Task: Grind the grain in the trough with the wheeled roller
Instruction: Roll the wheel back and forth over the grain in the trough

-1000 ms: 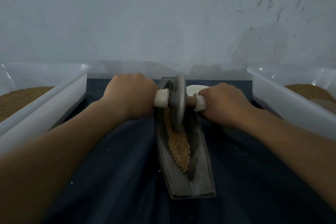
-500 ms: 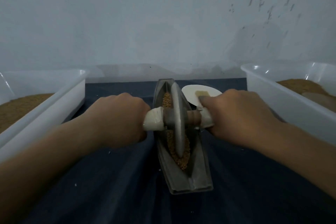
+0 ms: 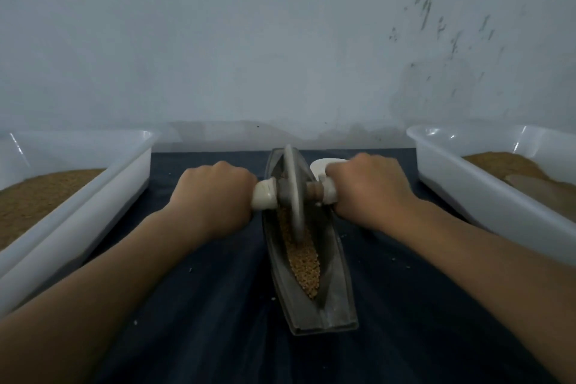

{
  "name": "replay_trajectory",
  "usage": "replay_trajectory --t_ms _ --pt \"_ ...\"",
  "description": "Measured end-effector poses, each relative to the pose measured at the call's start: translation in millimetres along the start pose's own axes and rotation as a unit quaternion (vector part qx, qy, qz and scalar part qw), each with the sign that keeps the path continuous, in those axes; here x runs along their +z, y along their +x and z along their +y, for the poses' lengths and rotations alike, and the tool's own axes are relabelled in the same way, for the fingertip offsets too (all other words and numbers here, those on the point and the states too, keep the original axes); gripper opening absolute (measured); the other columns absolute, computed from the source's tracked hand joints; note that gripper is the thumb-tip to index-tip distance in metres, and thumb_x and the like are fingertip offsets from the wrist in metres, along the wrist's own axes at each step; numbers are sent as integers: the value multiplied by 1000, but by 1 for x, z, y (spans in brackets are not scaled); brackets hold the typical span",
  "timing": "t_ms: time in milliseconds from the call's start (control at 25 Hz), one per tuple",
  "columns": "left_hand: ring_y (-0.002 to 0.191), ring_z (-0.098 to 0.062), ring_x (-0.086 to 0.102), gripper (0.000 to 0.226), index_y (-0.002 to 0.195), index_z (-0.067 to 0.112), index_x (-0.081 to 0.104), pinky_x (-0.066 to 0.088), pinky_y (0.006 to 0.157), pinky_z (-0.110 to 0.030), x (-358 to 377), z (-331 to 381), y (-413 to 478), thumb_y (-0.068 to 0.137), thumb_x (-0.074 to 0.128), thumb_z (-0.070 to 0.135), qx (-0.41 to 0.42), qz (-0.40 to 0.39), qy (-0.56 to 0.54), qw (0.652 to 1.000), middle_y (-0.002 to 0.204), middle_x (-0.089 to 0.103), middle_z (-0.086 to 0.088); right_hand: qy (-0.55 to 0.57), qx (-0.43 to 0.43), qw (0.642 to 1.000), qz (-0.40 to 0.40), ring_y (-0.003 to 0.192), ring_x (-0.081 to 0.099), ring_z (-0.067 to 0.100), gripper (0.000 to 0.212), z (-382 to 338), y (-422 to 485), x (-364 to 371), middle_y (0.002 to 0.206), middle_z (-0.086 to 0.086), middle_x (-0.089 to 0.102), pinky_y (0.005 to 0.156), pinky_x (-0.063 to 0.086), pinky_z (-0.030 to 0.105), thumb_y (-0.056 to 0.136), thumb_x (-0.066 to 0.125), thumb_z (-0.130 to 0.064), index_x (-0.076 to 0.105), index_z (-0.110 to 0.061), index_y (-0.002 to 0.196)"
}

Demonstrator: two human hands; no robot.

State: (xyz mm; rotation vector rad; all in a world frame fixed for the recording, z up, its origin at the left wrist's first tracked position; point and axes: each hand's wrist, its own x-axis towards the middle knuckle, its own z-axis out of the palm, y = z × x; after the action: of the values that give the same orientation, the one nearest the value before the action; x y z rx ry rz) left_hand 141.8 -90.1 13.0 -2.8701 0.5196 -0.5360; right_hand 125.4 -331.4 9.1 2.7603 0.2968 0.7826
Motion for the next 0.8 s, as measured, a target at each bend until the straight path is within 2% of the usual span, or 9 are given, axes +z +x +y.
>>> replay_trajectory --t_ms 80,160,200,320,440,520,600,680,800 --pt "45 -7 25 23 73 34 46 20 45 -23 -7 2 -24 71 67 45 62 65 47 995 58 31 12 -2 -15 999 50 46 35 22 15 3 -33 -3 55 -10 22 46 12 22 66 63 -44 56 -32 73" --pt "42 -5 10 39 66 35 36 8 45 -18 -19 4 -31 60 73 43 111 121 96 982 53 18 13 9 -5 998 56 42 39 23 22 9 -53 -2 55 -11 22 47 10 21 65 55 -53 60 -36 78" --pt "42 -6 10 37 65 34 37 7 45 -19 -21 5 -26 61 72 43 110 120 106 981 53 19 12 13 5 999 53 41 36 22 22 11 -55 1 55 -11 21 47 9 20 65 55 -54 59 -36 77" --pt "48 -11 34 13 77 30 53 21 45 -24 -3 5 4 80 60 41 40 77 82 993 63 41 10 2 32 999 22 47 33 20 19 6 -26 12 56 -11 26 46 16 23 68 64 -45 49 -32 68" --pt "66 -20 53 13 90 29 62 39 57 -32 4 0 31 82 58 39 -1 13 27 1000 77 54 7 23 41 999 -14 59 46 22 25 3 22 21 66 -6 52 53 34 28 79 64 -40 44 -29 69" --pt "69 -19 55 15 90 29 62 41 60 -33 7 -3 30 81 60 40 -18 -19 -11 1000 78 56 7 5 28 1000 -8 62 47 24 24 2 34 18 74 -3 60 54 36 29 79 66 -40 46 -27 75" --pt "62 -13 50 13 84 33 56 37 56 -29 4 -3 14 78 61 43 -4 -41 -18 999 74 52 10 -10 0 1000 17 54 37 21 25 2 18 10 63 -7 46 48 27 26 72 70 -38 48 -28 75" --pt "56 -5 44 17 71 36 48 30 48 -25 -5 -5 -5 71 61 48 26 -61 -1 998 68 50 12 -15 -35 998 52 47 24 20 35 2 -11 -2 55 -11 19 45 10 20 57 76 -36 43 -28 67" --pt "49 0 42 22 65 37 45 26 42 -21 -18 -6 -24 63 59 53 45 -64 22 997 60 48 12 -5 -63 994 90 48 20 19 35 11 -38 -3 57 -12 6 50 0 17 51 74 -44 46 -31 67"
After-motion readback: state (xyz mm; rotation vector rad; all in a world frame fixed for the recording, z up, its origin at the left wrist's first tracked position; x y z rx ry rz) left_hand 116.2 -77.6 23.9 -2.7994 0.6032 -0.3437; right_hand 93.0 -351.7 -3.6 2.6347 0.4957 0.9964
